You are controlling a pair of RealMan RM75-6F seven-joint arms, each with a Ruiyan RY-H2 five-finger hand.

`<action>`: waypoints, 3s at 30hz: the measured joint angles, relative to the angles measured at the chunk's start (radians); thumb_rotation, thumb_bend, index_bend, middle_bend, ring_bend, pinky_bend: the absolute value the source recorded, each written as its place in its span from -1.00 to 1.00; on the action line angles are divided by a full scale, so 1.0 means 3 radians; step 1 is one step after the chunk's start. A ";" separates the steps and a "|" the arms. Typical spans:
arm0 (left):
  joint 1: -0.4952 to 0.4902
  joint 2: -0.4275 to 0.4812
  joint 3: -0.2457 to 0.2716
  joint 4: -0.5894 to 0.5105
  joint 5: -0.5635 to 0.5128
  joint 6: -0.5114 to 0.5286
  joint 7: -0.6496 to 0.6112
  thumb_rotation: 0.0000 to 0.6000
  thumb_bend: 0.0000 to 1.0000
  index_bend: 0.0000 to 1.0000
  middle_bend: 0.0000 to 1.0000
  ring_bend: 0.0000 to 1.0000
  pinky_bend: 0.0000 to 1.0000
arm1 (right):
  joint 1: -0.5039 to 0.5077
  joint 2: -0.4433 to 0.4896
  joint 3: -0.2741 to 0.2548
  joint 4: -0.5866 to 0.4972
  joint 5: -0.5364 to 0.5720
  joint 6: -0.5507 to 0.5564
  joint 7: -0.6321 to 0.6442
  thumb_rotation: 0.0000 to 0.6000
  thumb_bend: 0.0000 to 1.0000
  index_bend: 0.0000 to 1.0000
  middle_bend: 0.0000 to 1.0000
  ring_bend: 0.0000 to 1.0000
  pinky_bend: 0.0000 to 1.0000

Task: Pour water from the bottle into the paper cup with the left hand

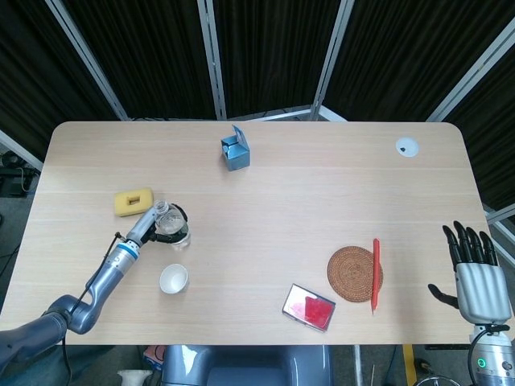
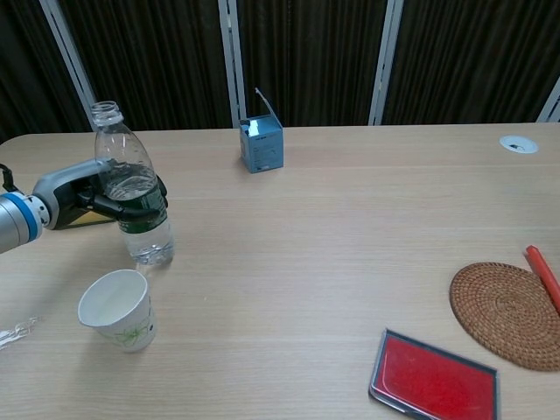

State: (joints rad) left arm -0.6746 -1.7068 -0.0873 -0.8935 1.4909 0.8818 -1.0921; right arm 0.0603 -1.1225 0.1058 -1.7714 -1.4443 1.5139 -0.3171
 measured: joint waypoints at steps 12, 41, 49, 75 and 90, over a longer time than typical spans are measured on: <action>-0.0073 0.0918 0.0082 -0.0711 0.0211 0.0117 0.0210 1.00 -0.09 0.24 -0.07 -0.34 -0.23 | -0.0013 0.0008 -0.0033 -0.0023 -0.0047 0.0036 -0.0017 1.00 -1.00 -1.00 -1.00 -1.00 -1.00; 0.0060 0.1178 0.0641 -0.0522 0.0531 0.0041 0.2047 1.00 -0.09 0.30 -0.03 -0.30 -0.22 | -0.0042 -0.0014 -0.0037 -0.0077 -0.0011 0.0080 -0.0097 1.00 -1.00 -1.00 -1.00 -1.00 -1.00; 0.0013 0.1060 0.0629 -0.0504 0.0528 0.0010 0.2520 1.00 -0.08 0.31 -0.02 -0.28 -0.20 | -0.0054 0.0001 -0.0033 -0.0083 -0.0004 0.0102 -0.0074 1.00 -1.00 -1.00 -1.00 -1.00 -1.00; -0.0067 0.0890 0.0646 -0.0488 0.0564 0.0002 0.3716 1.00 -0.05 0.35 0.00 -0.27 -0.19 | -0.0052 0.0004 -0.0011 -0.0061 0.0048 0.0099 -0.0066 1.00 -1.00 -1.00 -1.00 -1.00 -1.00; -0.0022 0.0795 0.0759 -0.0140 0.0813 0.0353 0.4089 1.00 -0.05 0.36 0.01 -0.26 -0.19 | -0.0044 -0.0012 -0.0004 -0.0052 0.0083 0.0085 -0.0097 1.00 -1.00 -1.00 -1.00 -1.00 -1.00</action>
State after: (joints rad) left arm -0.6811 -1.4683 0.1405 -0.9356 1.7346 0.9875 0.1347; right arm 0.0472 -1.1259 0.1045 -1.7869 -1.4193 1.5394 -0.3462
